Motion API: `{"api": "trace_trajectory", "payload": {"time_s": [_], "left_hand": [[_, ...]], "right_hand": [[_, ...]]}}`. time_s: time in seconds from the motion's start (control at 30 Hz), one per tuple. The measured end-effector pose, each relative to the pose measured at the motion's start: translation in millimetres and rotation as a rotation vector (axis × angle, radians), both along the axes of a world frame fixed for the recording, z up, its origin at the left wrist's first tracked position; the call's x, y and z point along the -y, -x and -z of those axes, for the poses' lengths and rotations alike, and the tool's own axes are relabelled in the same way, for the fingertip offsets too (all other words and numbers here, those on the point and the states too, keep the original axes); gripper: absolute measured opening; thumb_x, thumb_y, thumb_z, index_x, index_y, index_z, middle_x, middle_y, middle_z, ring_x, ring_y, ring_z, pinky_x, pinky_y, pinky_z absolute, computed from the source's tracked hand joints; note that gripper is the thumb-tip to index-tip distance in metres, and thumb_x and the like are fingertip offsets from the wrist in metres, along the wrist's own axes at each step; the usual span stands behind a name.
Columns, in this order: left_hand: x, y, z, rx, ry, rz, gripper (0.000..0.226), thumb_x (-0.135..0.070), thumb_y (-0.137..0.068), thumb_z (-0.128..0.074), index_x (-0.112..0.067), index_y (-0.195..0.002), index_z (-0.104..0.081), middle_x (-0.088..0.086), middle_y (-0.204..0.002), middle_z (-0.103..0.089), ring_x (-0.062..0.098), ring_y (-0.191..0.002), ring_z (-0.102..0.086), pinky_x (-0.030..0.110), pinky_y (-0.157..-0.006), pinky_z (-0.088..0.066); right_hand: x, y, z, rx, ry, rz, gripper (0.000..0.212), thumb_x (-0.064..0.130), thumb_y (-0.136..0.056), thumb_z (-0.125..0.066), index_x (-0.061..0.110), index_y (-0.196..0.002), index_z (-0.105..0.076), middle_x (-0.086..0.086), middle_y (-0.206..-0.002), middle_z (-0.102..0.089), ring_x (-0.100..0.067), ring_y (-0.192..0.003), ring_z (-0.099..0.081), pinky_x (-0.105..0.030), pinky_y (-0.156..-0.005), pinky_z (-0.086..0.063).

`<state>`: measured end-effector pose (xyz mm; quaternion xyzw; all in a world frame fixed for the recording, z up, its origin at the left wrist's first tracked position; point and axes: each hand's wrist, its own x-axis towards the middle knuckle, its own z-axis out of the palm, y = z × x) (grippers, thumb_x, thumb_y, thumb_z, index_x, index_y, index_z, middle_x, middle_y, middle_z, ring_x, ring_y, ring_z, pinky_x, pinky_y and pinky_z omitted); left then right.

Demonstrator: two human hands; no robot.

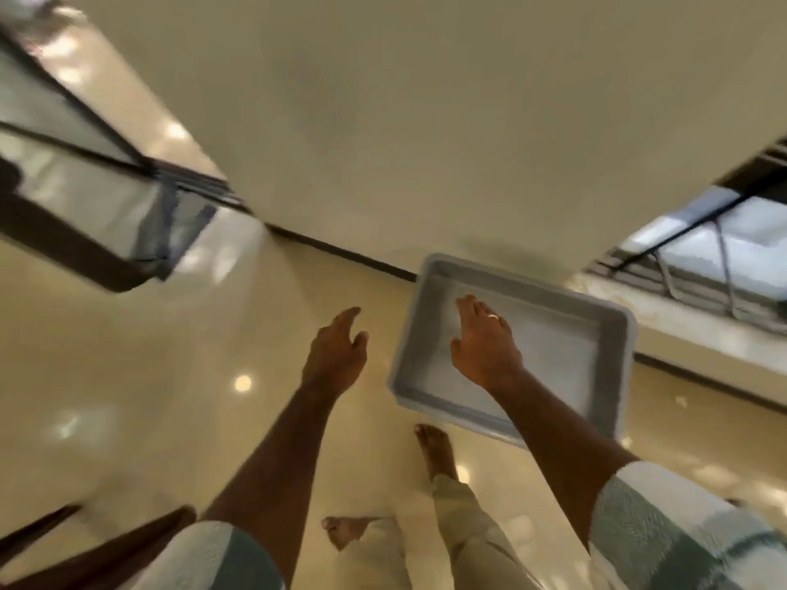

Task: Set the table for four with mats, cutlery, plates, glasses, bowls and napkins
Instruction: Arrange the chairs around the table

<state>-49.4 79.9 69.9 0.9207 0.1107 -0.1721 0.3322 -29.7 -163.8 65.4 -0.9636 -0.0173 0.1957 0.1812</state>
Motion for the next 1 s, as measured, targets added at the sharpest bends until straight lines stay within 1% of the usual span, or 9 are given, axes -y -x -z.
{"api": "trace_trajectory", "payload": {"time_s": [0.1, 0.2, 0.3, 0.37, 0.47, 0.57, 0.7, 0.87, 1.0], "left_hand": [[-67, 41, -42, 0.041, -0.036, -0.177, 0.047, -0.030, -0.098, -0.058, -0.026, -0.144, -0.050, 0.008, -0.131, -0.066, 0.029, -0.114, -0.065, 0.043, -0.100, -0.052], [-135, 94, -68, 0.101, -0.038, -0.360, 0.041, -0.028, -0.096, -0.059, -0.023, -0.136, -0.056, 0.005, -0.125, -0.070, 0.026, -0.113, -0.067, 0.042, -0.096, -0.054], [-205, 168, -94, 0.127, -0.087, -0.581, 0.031, -0.025, -0.096, -0.059, -0.021, -0.127, -0.061, 0.002, -0.113, -0.074, 0.024, -0.106, -0.068, 0.037, -0.090, -0.054], [-245, 221, -108, 0.140, -0.133, -0.737, 0.026, -0.025, -0.097, -0.057, -0.022, -0.122, -0.063, 0.000, -0.104, -0.074, 0.023, -0.098, -0.068, 0.038, -0.085, -0.055], [-294, 297, -123, 0.148, -0.191, -0.925, 0.023, -0.021, -0.095, -0.056, -0.019, -0.115, -0.065, 0.003, -0.093, -0.074, 0.028, -0.085, -0.069, 0.040, -0.077, -0.057], [-327, 359, -133, 0.113, -0.187, -1.071, 0.022, -0.024, -0.093, -0.052, -0.022, -0.112, -0.063, 0.003, -0.087, -0.074, 0.029, -0.073, -0.071, 0.041, -0.068, -0.059], [-362, 422, -142, 0.107, -0.203, -1.203, 0.021, -0.023, -0.095, -0.055, -0.020, -0.113, -0.065, 0.003, -0.088, -0.075, 0.024, -0.082, -0.070, 0.039, -0.079, -0.058], [-404, 466, -136, 0.081, -0.184, -1.340, 0.012, -0.027, -0.098, -0.054, -0.023, -0.103, -0.064, -0.004, -0.092, -0.071, 0.015, -0.080, -0.067, 0.039, -0.077, -0.060], [-441, 473, -124, 0.056, -0.163, -1.478, 0.010, -0.032, -0.098, -0.058, -0.024, -0.102, -0.064, -0.005, -0.093, -0.070, 0.016, -0.082, -0.067, 0.039, -0.080, -0.060]], "right_hand": [[-102, -4, -41, 0.054, -0.027, -0.276, 0.061, 0.025, -0.091, -0.066, 0.013, -0.142, -0.037, -0.010, -0.141, -0.052, -0.028, -0.128, -0.053, -0.043, -0.107, -0.043], [-199, 10, -72, 0.092, -0.056, -0.501, 0.060, 0.026, -0.090, -0.065, 0.015, -0.144, -0.039, -0.009, -0.134, -0.057, -0.029, -0.124, -0.055, -0.043, -0.104, -0.044], [-295, 44, -91, 0.122, -0.057, -0.762, 0.060, 0.029, -0.092, -0.063, 0.016, -0.145, -0.039, -0.008, -0.133, -0.059, -0.030, -0.121, -0.057, -0.043, -0.102, -0.043], [-355, 73, -104, 0.144, -0.068, -0.927, 0.060, 0.031, -0.092, -0.063, 0.016, -0.145, -0.038, -0.008, -0.133, -0.059, -0.031, -0.118, -0.058, -0.045, -0.099, -0.044], [-433, 124, -120, 0.139, -0.089, -1.115, 0.060, 0.033, -0.094, -0.061, 0.017, -0.146, -0.036, -0.007, -0.134, -0.058, -0.030, -0.121, -0.057, -0.046, -0.103, -0.042], [-495, 175, -133, 0.127, -0.101, -1.274, 0.059, 0.033, -0.095, -0.060, 0.020, -0.147, -0.035, -0.005, -0.140, -0.055, -0.028, -0.127, -0.053, -0.047, -0.108, -0.038], [-568, 237, -150, 0.133, -0.115, -1.433, 0.054, 0.032, -0.096, -0.059, 0.022, -0.144, -0.038, -0.003, -0.138, -0.056, -0.027, -0.127, -0.053, -0.047, -0.108, -0.037], [-644, 293, -158, 0.142, -0.155, -1.605, 0.051, 0.032, -0.096, -0.061, 0.024, -0.142, -0.041, -0.001, -0.135, -0.059, -0.026, -0.123, -0.056, -0.047, -0.106, -0.041], [-710, 315, -152, 0.180, -0.125, -1.755, 0.045, 0.033, -0.096, -0.061, 0.025, -0.137, -0.044, -0.001, -0.131, -0.060, -0.025, -0.119, -0.058, -0.048, -0.103, -0.044]]}}
